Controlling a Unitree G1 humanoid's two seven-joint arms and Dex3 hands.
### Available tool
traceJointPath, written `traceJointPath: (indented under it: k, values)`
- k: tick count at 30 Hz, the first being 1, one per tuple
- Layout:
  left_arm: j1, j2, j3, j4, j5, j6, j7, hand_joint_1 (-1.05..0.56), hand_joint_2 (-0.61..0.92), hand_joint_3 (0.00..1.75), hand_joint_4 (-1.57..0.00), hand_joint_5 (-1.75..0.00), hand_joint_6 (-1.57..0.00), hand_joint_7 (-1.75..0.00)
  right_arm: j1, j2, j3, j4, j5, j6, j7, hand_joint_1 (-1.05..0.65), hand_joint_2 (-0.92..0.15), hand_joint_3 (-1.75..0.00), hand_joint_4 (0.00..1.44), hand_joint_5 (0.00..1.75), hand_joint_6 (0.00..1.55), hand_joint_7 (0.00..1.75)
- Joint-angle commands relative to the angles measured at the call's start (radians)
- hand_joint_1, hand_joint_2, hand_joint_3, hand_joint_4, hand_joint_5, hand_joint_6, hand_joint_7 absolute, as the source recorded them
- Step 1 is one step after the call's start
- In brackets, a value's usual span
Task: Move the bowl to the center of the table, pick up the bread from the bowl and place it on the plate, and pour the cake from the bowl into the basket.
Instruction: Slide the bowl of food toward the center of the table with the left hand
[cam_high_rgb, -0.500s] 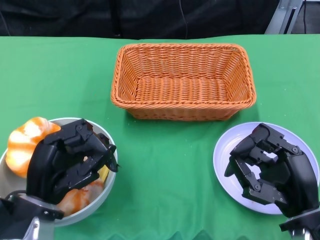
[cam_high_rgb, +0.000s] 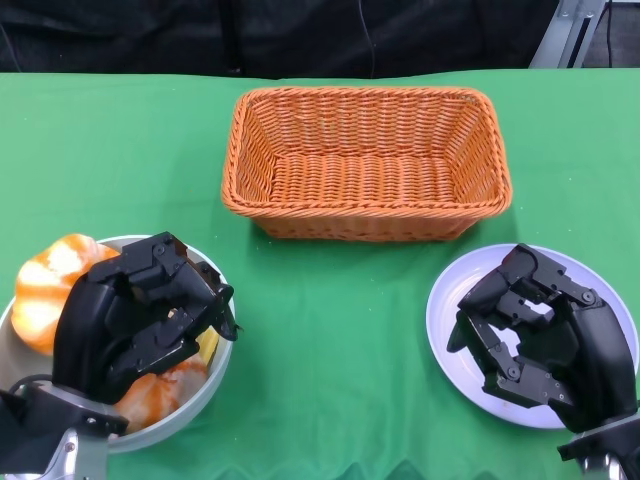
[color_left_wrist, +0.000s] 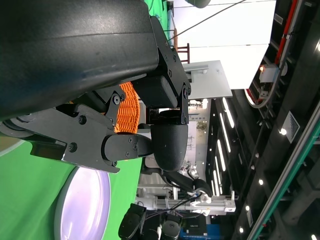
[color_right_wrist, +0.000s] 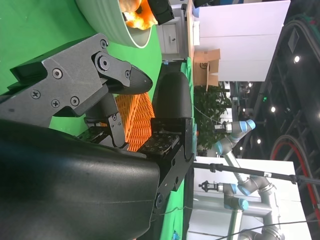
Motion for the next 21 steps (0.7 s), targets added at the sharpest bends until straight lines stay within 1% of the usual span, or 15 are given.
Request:
traceJointPath:
  k: [1, 10, 13, 21]
  values:
    - [0.003, 0.012, 0.004, -0.017, 0.0, 0.008, 0.014, -0.1, 0.92, 0.41, -0.84, -1.54, -0.89, -1.14, -0.001, -0.013, -0.007, -0.012, 0.002, 0.005, -0.006, -0.11, -0.63, -0.85, 0.69, 1.65, 0.65, 1.3]
    - [0.018, 0.012, -0.002, -0.048, 0.002, 0.021, 0.021, -0.1, 0.92, 0.4, -0.83, -1.56, -0.88, -1.16, 0.009, -0.018, -0.003, -0.03, 0.0, 0.007, 0.0, -0.1, -0.62, -0.89, 0.69, 1.64, 0.65, 1.29]
    - [0.025, 0.014, -0.005, -0.062, 0.002, 0.03, 0.026, -0.1, 0.92, 0.4, -0.83, -1.56, -0.88, -1.16, 0.012, -0.015, -0.003, -0.03, -0.012, -0.01, -0.009, -0.11, -0.63, -0.86, 0.69, 1.64, 0.65, 1.29]
    - [0.024, 0.014, 0.001, -0.065, 0.004, 0.029, 0.037, -0.1, 0.92, 0.39, -0.84, -1.54, -0.9, -1.13, 0.013, -0.011, 0.001, -0.042, -0.005, 0.013, -0.017, -0.1, -0.65, -0.84, 0.69, 1.64, 0.66, 1.28]
